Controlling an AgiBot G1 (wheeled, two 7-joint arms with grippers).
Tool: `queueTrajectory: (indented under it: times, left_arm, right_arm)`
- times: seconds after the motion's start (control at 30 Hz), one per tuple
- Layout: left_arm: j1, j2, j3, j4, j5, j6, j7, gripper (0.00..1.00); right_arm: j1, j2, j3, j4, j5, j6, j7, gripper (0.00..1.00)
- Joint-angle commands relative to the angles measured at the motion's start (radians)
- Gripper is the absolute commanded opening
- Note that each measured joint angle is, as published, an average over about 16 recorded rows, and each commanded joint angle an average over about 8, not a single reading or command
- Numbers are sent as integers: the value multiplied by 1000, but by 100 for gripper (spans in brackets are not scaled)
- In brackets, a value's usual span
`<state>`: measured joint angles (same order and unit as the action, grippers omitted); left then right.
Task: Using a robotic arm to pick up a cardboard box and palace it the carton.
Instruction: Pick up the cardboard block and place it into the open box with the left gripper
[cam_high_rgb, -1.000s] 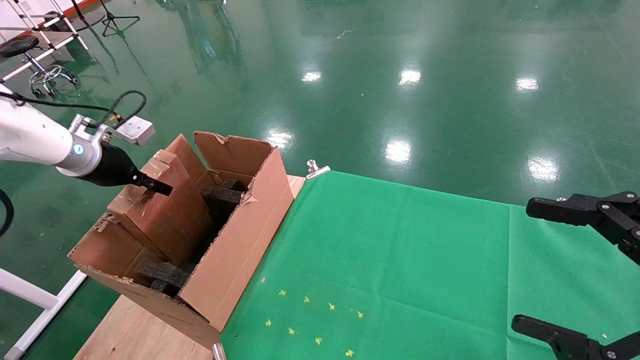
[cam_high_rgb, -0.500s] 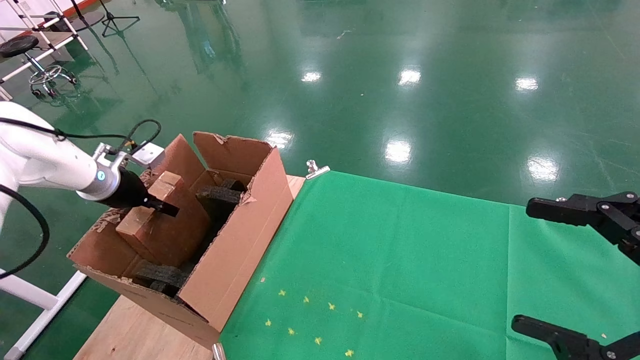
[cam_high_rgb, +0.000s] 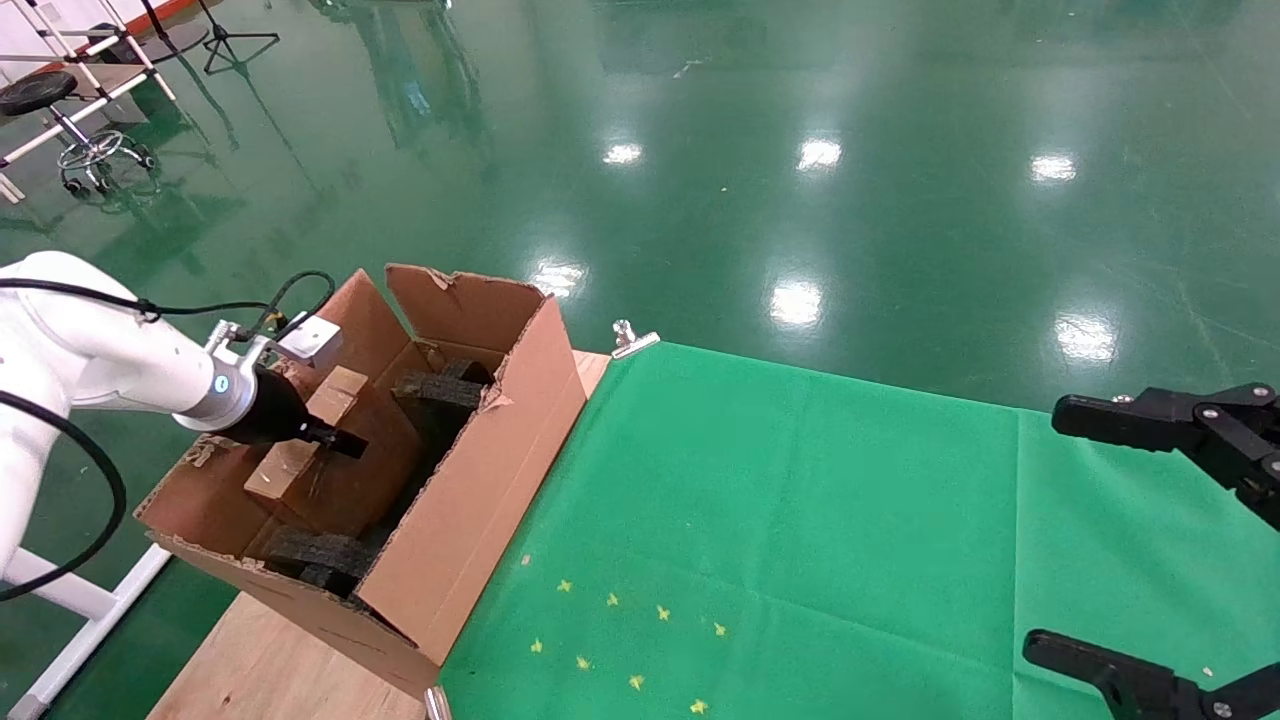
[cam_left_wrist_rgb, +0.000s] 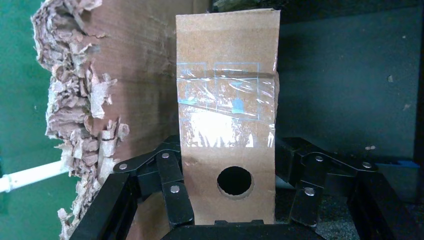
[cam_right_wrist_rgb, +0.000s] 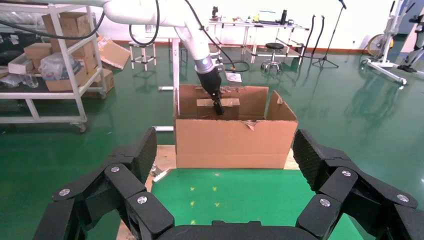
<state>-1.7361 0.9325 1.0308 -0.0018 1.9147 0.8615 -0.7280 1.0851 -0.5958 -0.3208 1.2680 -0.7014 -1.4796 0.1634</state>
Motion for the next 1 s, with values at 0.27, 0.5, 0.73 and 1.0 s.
queueTrajectory:
  times: [0.27,0.5,0.73,1.0]
  left_arm:
    - [5,-2,-3,-2,-5,-4,4,100]
    - [2,-2,-2,-2,-3,2,3,100]
    - [-5,-3,0,-3,0,2,3,100]
    - [-55,-42,-35,-62,-52,43,57,100]
  right_arm:
    - [0,0,0,0,0,0,0,100]
    - [0,0,0,0,0,0,0,100]
    - [0,0,0,0,0,0,0,100]
    - [0,0,0,0,0,0,0,100]
